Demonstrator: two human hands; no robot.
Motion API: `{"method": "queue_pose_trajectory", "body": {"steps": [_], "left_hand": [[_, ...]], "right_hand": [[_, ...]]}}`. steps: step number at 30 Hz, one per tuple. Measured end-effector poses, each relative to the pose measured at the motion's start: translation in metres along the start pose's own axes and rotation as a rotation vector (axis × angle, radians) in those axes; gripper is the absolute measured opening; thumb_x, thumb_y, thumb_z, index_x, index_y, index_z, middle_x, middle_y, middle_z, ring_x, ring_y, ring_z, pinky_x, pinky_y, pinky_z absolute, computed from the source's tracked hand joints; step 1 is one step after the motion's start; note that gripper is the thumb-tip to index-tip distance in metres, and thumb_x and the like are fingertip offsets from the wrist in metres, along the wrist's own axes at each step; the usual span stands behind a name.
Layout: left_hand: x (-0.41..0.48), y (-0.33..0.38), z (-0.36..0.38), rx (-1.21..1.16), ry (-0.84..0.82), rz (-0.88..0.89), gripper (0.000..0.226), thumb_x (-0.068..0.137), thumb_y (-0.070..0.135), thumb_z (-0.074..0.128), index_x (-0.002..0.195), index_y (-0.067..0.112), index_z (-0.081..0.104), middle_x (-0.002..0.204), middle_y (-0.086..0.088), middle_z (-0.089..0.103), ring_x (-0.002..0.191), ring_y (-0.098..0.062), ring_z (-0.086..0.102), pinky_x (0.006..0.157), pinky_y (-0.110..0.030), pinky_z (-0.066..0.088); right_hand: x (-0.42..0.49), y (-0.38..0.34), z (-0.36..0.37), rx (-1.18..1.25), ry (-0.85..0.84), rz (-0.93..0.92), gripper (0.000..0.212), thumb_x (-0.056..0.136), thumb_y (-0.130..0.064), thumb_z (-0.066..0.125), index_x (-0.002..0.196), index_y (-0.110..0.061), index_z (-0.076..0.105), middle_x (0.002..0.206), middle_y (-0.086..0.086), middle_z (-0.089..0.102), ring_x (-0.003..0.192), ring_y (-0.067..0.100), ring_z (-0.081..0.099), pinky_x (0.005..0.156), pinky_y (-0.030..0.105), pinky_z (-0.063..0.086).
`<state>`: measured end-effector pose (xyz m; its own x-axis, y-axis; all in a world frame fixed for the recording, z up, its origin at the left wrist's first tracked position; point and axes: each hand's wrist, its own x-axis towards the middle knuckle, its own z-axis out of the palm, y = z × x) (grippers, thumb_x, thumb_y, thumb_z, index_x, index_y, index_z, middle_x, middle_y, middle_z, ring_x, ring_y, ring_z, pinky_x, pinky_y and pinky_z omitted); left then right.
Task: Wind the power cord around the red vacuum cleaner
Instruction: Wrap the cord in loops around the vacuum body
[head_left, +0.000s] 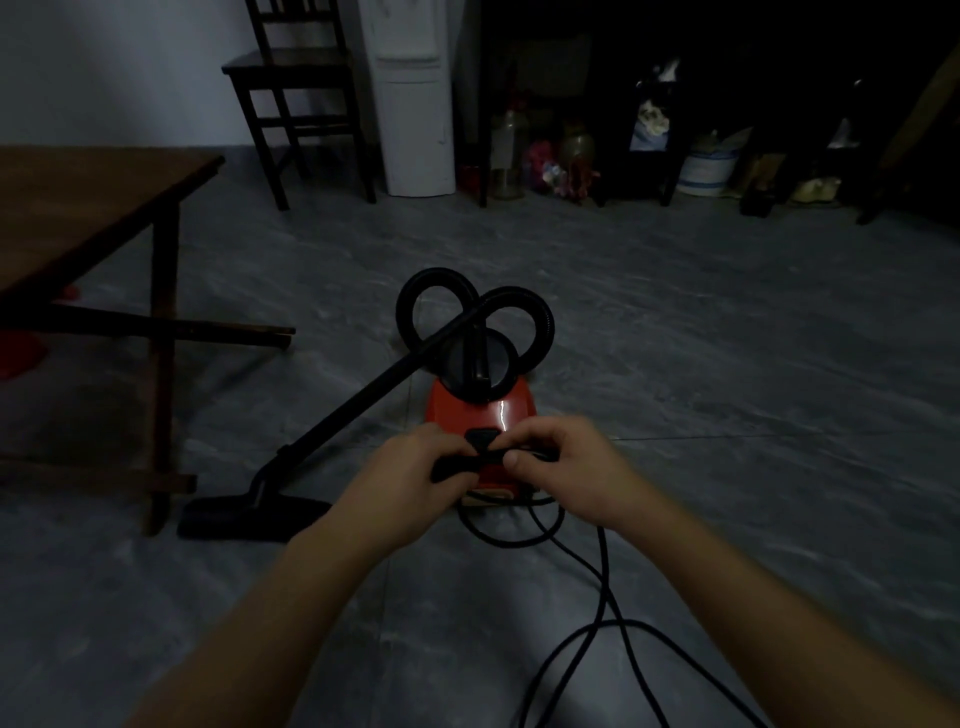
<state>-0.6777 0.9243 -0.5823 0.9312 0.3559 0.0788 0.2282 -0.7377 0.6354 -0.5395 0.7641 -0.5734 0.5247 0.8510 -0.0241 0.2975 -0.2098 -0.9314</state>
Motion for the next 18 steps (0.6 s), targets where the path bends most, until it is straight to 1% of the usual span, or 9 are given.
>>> {"method": "queue_pose_trajectory", "body": {"steps": [2, 4, 6, 8, 10, 11, 14, 18], "left_hand": [[0.001, 0.001, -0.002, -0.114, 0.025, -0.048, 0.014, 0.085, 0.023, 0.073, 0.098, 0.031, 0.074, 0.092, 0.010, 0.072, 0.087, -0.004, 0.067, 0.080, -0.030, 0.055], [0.002, 0.004, -0.002, -0.241, 0.032, -0.108, 0.009, 0.086, 0.022, 0.073, 0.093, 0.028, 0.075, 0.088, 0.008, 0.075, 0.084, -0.006, 0.070, 0.080, -0.033, 0.059], [0.002, 0.009, -0.003, -0.359, 0.040, -0.180, 0.005, 0.087, 0.019, 0.073, 0.091, 0.022, 0.075, 0.085, 0.001, 0.075, 0.083, -0.013, 0.072, 0.080, -0.040, 0.060], [0.001, 0.017, -0.006, -0.480, 0.048, -0.249, 0.004, 0.089, 0.013, 0.070, 0.091, 0.013, 0.073, 0.082, -0.010, 0.075, 0.077, -0.020, 0.074, 0.078, -0.045, 0.061], [0.000, 0.025, -0.009, -0.586, 0.058, -0.310, 0.006, 0.091, 0.009, 0.067, 0.095, 0.006, 0.071, 0.086, -0.019, 0.074, 0.072, -0.022, 0.074, 0.075, -0.047, 0.060], [-0.001, 0.028, -0.011, -0.617, 0.070, -0.331, 0.008, 0.092, 0.009, 0.066, 0.097, 0.004, 0.070, 0.088, -0.021, 0.073, 0.072, -0.023, 0.074, 0.074, -0.047, 0.061], [-0.001, 0.029, -0.015, -0.666, 0.131, -0.360, 0.010, 0.094, 0.012, 0.063, 0.098, 0.005, 0.070, 0.082, -0.016, 0.074, 0.071, -0.021, 0.074, 0.074, -0.048, 0.061], [0.000, 0.028, -0.019, -0.768, 0.231, -0.424, 0.012, 0.096, 0.016, 0.061, 0.097, 0.008, 0.070, 0.080, -0.008, 0.072, 0.071, -0.013, 0.073, 0.072, -0.039, 0.063]], "right_hand": [[0.001, 0.000, 0.000, 0.042, 0.052, -0.009, 0.012, 0.089, -0.011, 0.071, 0.097, -0.019, 0.076, 0.088, -0.008, 0.073, 0.085, 0.002, 0.069, 0.080, 0.024, 0.053], [0.002, -0.003, -0.002, 0.052, 0.111, -0.019, 0.009, 0.089, -0.015, 0.072, 0.096, -0.019, 0.076, 0.089, -0.005, 0.074, 0.086, 0.005, 0.070, 0.080, 0.026, 0.054], [0.002, -0.004, -0.004, 0.031, 0.163, -0.028, 0.009, 0.089, -0.020, 0.072, 0.097, -0.022, 0.077, 0.093, -0.005, 0.075, 0.091, 0.007, 0.070, 0.085, 0.032, 0.058], [0.000, -0.005, -0.004, 0.015, 0.179, -0.030, 0.013, 0.090, -0.022, 0.070, 0.100, -0.027, 0.077, 0.098, -0.008, 0.076, 0.096, 0.006, 0.070, 0.090, 0.034, 0.058], [0.000, -0.005, -0.003, 0.004, 0.180, -0.038, 0.018, 0.092, -0.023, 0.068, 0.107, -0.030, 0.075, 0.103, -0.010, 0.075, 0.101, 0.004, 0.069, 0.092, 0.035, 0.057], [0.000, -0.004, -0.003, -0.006, 0.183, -0.044, 0.021, 0.093, -0.024, 0.066, 0.111, -0.031, 0.074, 0.106, -0.011, 0.075, 0.103, 0.004, 0.068, 0.093, 0.035, 0.057], [0.000, -0.003, -0.004, 0.019, 0.206, -0.053, 0.024, 0.095, -0.023, 0.063, 0.118, -0.029, 0.070, 0.110, -0.010, 0.073, 0.105, 0.003, 0.068, 0.092, 0.031, 0.057], [0.000, -0.001, -0.006, 0.141, 0.251, -0.017, 0.018, 0.099, -0.019, 0.059, 0.110, -0.028, 0.069, 0.097, -0.005, 0.075, 0.092, 0.007, 0.072, 0.084, 0.031, 0.057]]}}
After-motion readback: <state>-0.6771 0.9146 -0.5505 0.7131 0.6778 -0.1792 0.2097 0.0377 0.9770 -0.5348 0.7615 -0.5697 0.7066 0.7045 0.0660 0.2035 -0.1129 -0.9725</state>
